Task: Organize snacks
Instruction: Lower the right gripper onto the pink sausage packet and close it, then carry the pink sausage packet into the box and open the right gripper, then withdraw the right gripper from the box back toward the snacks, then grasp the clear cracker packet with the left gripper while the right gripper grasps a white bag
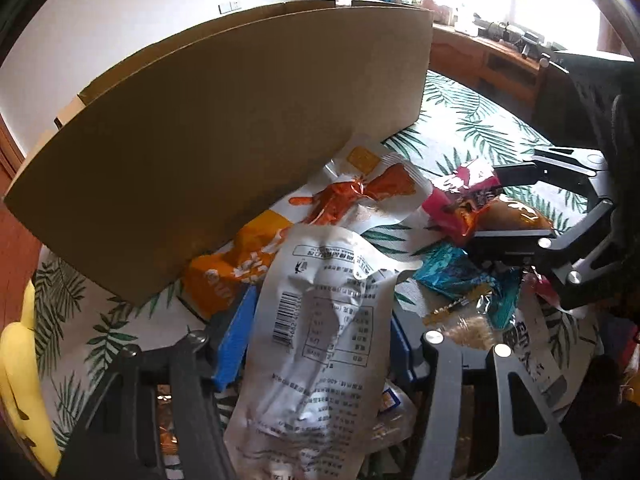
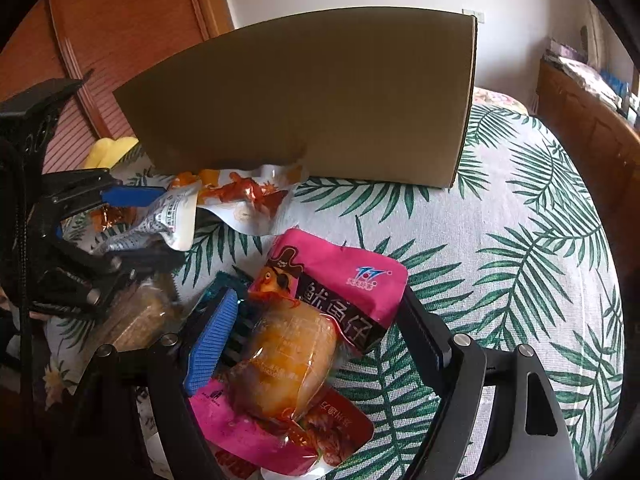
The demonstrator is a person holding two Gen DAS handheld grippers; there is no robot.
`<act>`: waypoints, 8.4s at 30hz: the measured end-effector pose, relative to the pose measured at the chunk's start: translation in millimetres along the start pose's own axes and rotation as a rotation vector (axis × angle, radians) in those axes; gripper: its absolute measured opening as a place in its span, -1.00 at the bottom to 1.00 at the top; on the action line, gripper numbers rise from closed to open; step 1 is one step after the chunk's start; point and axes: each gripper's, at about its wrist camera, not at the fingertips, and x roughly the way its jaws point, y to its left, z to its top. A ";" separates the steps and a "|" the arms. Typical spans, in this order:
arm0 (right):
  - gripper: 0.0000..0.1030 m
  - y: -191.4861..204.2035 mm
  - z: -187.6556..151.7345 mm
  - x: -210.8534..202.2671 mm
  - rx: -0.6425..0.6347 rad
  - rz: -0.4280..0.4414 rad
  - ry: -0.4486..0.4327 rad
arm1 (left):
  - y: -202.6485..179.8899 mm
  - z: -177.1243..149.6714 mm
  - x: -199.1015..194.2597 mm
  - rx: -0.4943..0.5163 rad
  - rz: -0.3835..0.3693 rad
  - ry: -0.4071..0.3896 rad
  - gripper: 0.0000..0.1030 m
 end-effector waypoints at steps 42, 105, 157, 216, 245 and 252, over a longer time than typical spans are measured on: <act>-0.03 -1.2 24.4 -65.4 -0.012 -0.049 -0.175 | 56.0 7.2 -102.2 -0.248 -0.123 -0.414 0.09; 0.06 -7.6 160.2 24.1 -0.125 -0.124 -0.198 | 119.7 146.4 -14.6 -0.192 0.026 -0.247 0.14; 0.16 39.5 36.9 -83.0 -0.070 -0.112 -0.217 | 75.4 31.9 -117.8 -0.210 -0.006 -0.317 0.48; 0.34 31.2 -62.0 -26.4 0.012 -0.204 -0.090 | -9.3 -62.2 -45.1 -0.262 -0.209 -0.107 -0.18; -0.91 19.5 -51.4 -69.7 0.052 -0.164 -0.188 | -6.7 -68.2 -66.1 -0.283 -0.194 -0.169 -0.18; -0.92 22.1 -46.5 -73.9 0.045 -0.160 -0.196 | -7.4 -67.1 -70.6 -0.280 -0.183 -0.180 -0.18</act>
